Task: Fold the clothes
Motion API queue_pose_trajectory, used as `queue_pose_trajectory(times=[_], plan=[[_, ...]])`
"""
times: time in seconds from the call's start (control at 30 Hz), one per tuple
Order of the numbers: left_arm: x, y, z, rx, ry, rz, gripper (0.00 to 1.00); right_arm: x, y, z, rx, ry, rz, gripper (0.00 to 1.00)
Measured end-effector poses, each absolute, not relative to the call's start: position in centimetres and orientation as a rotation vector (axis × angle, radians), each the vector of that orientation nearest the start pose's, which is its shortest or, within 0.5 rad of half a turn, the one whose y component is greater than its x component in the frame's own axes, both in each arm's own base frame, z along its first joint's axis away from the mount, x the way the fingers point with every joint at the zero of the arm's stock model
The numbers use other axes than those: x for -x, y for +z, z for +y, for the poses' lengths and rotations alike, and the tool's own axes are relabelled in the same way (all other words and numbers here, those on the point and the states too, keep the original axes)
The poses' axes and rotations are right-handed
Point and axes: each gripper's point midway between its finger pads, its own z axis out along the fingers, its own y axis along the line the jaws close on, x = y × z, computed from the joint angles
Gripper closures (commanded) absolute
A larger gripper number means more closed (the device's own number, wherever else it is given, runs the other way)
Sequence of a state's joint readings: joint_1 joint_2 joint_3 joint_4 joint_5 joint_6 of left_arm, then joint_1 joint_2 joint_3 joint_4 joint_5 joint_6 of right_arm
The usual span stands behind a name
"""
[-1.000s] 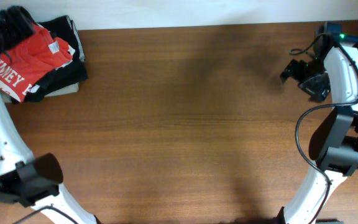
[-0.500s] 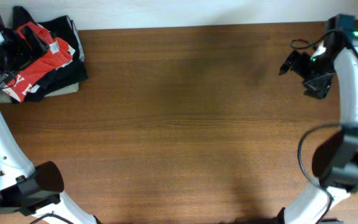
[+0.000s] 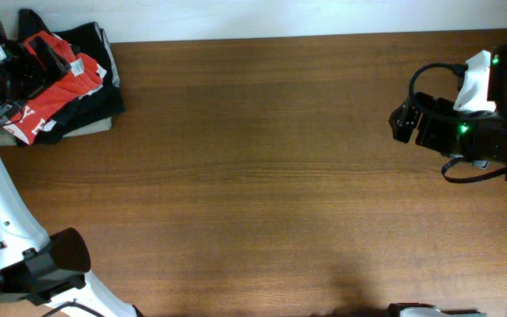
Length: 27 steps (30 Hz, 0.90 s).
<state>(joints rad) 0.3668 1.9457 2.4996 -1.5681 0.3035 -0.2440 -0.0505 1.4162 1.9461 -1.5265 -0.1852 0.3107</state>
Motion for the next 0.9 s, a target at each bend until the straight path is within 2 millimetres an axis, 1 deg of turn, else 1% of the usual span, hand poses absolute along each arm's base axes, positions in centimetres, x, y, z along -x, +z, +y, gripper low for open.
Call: queue_pose_trajectory(times=[0.13,0.23,0.4,0.5,0.57,0.63,0.7,0.73,0.83,0.87,0.9], plan=[[-41.0,33.7,10.2,0.66,-0.345,2.464,0.01,-29.7,34.2,1.7,-0.397,0.335,2.561,0.01],[-41.0,33.7,10.2,0.66,-0.345,2.464,0.01,-29.0,33.5,1.7,-0.37,0.32,2.611,0.01],[-41.0,33.7,10.2,0.66,-0.345,2.464,0.01,-29.0,33.6,2.6,-0.309,0.359,2.616,0.01],[-41.0,33.7,10.2,0.66,-0.345,2.465,0.01,-29.5,34.0,3.2,-0.248,0.34,2.548,0.01],[-41.0,33.7,10.2,0.66,-0.347,2.465,0.01,-28.8,34.5,3.3,-0.211,0.326,2.447,0.01],[-41.0,33.7,10.2,0.66,-0.345,2.464,0.01,-27.1,34.2,3.1,-0.186,0.317,2.331,0.01],[-41.0,33.7,10.2,0.659,-0.35,2.465,0.01,-26.1,33.0,3.0,-0.169,0.314,2.243,0.01],[-41.0,33.7,10.2,0.659,-0.35,2.464,0.01,-26.0,31.6,3.0,-0.153,0.314,2.174,0.01],[-40.9,33.7,10.2,0.659,-0.35,2.465,0.01,-25.3,25.8,3.4,-0.12,0.338,2.07,0.01],[-40.9,33.7,10.2,0.659,-0.35,2.466,0.01,-25.2,24.4,3.7,-0.102,0.354,2.03,0.01],[-40.9,33.7,10.2,0.659,-0.35,2.465,0.01,-25.0,23.4,3.9,-0.085,0.368,1.992,0.01]])
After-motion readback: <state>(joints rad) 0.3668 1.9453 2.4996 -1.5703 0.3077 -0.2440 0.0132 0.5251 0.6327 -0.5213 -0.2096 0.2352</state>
